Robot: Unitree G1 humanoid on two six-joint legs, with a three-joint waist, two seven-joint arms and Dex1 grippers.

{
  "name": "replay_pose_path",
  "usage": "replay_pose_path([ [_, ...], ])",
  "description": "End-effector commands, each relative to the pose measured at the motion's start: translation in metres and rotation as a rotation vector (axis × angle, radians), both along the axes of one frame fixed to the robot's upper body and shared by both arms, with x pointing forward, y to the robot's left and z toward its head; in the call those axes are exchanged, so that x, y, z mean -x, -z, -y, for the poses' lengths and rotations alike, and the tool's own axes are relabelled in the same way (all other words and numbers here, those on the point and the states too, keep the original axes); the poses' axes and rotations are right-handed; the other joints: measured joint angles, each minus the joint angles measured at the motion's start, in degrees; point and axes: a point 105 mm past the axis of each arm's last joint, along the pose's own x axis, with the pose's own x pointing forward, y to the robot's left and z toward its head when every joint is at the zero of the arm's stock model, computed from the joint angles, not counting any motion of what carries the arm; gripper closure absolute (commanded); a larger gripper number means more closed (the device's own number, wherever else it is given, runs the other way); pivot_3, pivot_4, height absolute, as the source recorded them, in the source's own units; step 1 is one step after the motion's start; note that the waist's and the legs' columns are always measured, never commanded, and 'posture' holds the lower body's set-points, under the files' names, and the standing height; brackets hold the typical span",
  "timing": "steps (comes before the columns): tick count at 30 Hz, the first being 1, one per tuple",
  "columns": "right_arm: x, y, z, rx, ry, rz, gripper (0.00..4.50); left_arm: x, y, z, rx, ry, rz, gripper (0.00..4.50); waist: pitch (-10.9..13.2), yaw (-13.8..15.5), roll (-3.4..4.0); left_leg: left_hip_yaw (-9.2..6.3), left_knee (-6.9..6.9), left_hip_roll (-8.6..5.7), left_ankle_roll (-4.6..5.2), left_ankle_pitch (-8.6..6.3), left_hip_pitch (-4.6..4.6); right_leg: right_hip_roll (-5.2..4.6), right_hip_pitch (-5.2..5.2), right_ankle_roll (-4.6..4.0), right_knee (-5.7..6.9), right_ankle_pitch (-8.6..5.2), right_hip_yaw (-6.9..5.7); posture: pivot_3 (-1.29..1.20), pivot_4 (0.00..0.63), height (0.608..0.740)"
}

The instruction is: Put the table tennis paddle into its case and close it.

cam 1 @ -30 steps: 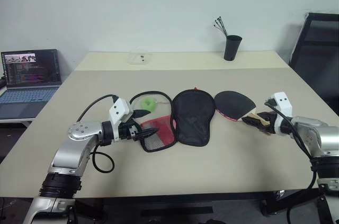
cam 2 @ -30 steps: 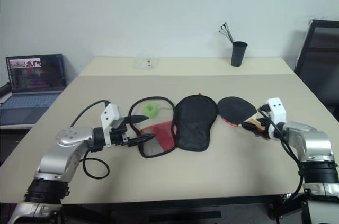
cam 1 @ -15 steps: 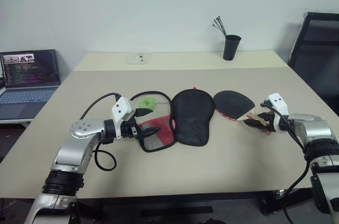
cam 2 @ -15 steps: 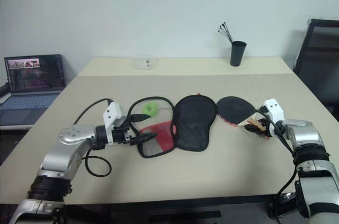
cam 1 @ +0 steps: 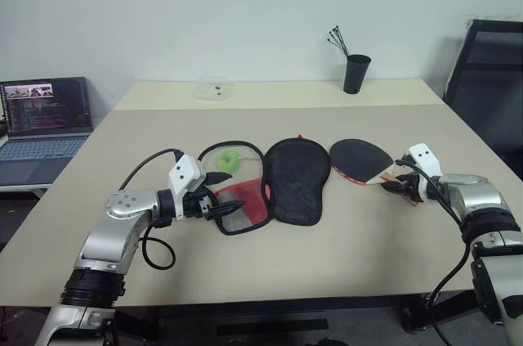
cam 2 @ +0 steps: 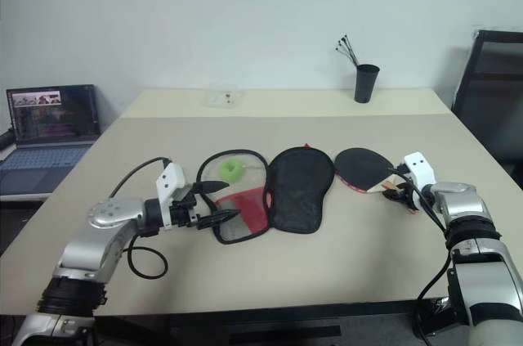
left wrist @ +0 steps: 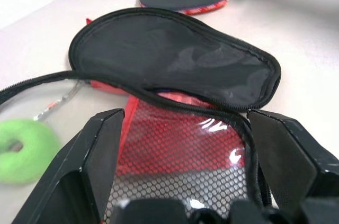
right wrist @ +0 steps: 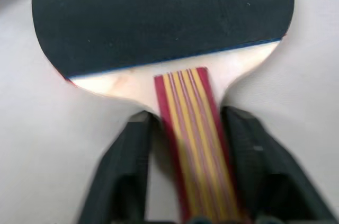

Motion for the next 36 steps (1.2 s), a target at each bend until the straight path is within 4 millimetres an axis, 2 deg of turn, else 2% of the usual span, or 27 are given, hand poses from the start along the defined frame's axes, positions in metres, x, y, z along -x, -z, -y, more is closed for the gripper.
replay_pose_path([
  [1,-0.002,-0.029,0.018,-0.002,0.080,0.089,3.43,0.002,-0.016,-0.002,0.002,-0.002,0.065,0.43,0.00,0.06,0.00,0.01,0.00,0.00,0.00,0.00,0.00,-0.01,0.00,0.00,0.00,0.00,0.00,0.00,0.150,0.740],
  [4,0.000,-0.059,0.015,-0.020,0.075,0.166,3.43,0.002,-0.015,-0.002,0.005,-0.004,0.063,0.43,0.06,0.16,0.09,0.01,-0.02,-0.01,0.00,0.00,-0.05,-0.05,-0.03,0.00,-0.02,0.00,0.00,0.00,0.150,0.740],
  [7,0.005,-0.082,-0.008,-0.065,0.037,0.220,3.43,0.001,-0.014,-0.001,0.007,-0.002,0.062,0.43,0.07,0.08,0.10,0.11,-0.04,-0.01,0.00,0.00,-0.11,-0.08,-0.13,0.00,-0.02,0.00,0.08,0.00,0.150,0.740],
  [10,0.013,-0.094,-0.043,-0.128,0.005,0.258,3.43,0.001,-0.014,0.000,0.007,-0.001,0.062,0.43,0.06,-0.27,0.09,0.26,-0.04,0.09,0.00,-0.01,-0.04,-0.11,-0.18,0.01,0.01,0.00,0.25,0.00,0.150,0.740],
  [12,0.019,-0.094,-0.078,-0.215,-0.007,0.257,3.43,0.001,-0.014,0.000,0.008,0.001,0.062,0.43,0.06,-0.65,0.08,0.28,-0.07,0.17,0.00,-0.01,0.02,-0.07,-0.19,0.01,0.06,0.00,0.27,0.00,0.150,0.740],
  [16,0.040,-0.077,-0.161,-0.377,-0.043,0.192,3.43,0.001,-0.014,0.002,0.005,0.006,0.062,0.43,0.05,-1.11,0.08,0.29,-0.11,0.42,-0.01,0.00,0.02,0.13,-0.27,-0.03,0.14,0.03,0.31,0.00,0.150,0.740],
  [21,0.045,-0.063,-0.207,-0.454,-0.005,0.136,3.43,0.002,-0.014,0.002,0.003,0.007,0.063,0.43,0.04,-0.46,0.05,0.46,-0.02,0.76,-0.02,0.01,-0.33,0.19,-0.61,-0.04,0.15,0.13,0.46,0.00,0.150,0.740],
  [24,0.042,-0.054,-0.216,-0.458,0.022,0.118,3.43,0.002,-0.014,0.002,0.001,0.006,0.064,0.43,-0.01,-0.06,-0.03,0.61,-0.01,0.57,-0.01,0.00,-0.35,0.20,-0.61,0.10,0.01,0.21,0.60,0.00,0.150,0.740],
  [36,0.033,-0.023,-0.210,-0.403,0.123,0.074,3.43,0.005,-0.012,-0.001,-0.001,-0.006,0.064,0.43,-0.02,-0.27,-0.05,0.70,0.00,0.53,0.00,-0.01,-0.35,0.22,-0.68,0.16,0.02,0.26,0.75,0.00,0.150,0.740],
])
